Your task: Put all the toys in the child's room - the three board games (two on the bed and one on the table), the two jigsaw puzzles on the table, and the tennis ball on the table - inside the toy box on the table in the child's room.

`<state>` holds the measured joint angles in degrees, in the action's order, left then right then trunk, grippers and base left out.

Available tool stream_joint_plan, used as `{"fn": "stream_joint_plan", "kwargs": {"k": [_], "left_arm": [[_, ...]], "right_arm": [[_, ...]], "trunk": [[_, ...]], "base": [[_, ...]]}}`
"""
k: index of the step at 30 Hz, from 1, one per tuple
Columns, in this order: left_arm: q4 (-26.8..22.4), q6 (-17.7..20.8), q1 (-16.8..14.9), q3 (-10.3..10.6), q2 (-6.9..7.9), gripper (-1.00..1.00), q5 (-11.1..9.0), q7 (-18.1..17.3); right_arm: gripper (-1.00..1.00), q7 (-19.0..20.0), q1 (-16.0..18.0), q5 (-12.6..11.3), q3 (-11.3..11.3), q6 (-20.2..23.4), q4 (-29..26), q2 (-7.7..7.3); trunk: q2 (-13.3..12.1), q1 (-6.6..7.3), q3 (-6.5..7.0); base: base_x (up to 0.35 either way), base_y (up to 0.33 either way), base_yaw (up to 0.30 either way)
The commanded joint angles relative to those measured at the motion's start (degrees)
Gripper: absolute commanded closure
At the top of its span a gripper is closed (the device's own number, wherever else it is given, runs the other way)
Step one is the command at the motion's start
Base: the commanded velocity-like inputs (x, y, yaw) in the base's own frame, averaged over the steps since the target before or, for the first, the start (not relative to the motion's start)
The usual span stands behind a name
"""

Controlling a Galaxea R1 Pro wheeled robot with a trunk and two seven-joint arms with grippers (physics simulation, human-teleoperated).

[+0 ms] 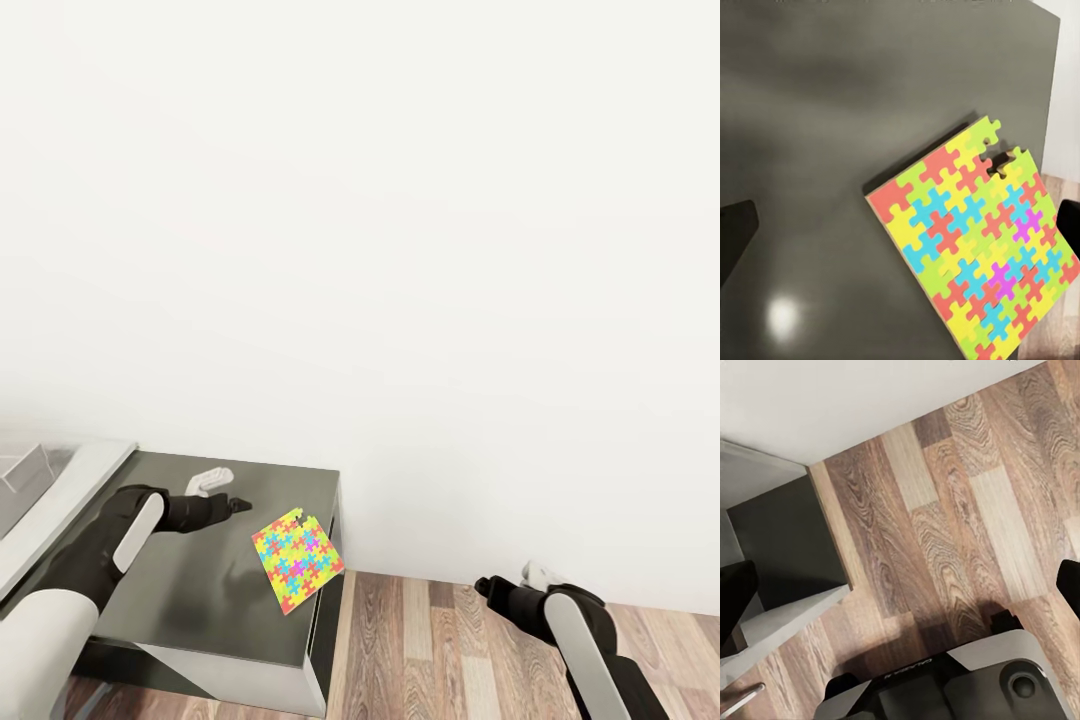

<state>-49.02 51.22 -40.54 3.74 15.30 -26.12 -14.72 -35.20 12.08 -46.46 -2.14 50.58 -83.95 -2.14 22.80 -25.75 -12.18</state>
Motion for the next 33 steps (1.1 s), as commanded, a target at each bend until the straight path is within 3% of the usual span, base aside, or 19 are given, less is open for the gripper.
{"fn": "stream_joint_plan", "kwargs": {"k": [1,33], "left_arm": [[0.0,0.1,-0.1,0.1,0.04,-1.00,0.3,-0.3],[-0.1,-3.8,-0.2,0.3,-0.24,-1.00,0.1,-0.8]], "right_arm": [[-1.00,-0.6,0.1,-0.6,0.0,0.1,-0.1,-0.02],[-1.00,-0.6,0.0,-0.7,-0.4,0.1,-0.2,-0.17]], "trunk": [[0.1,-0.03,-0.12],[0.1,-0.03,-0.12]], "base": [[0.000,0.000,0.000],[0.000,0.000,0.000]]}}
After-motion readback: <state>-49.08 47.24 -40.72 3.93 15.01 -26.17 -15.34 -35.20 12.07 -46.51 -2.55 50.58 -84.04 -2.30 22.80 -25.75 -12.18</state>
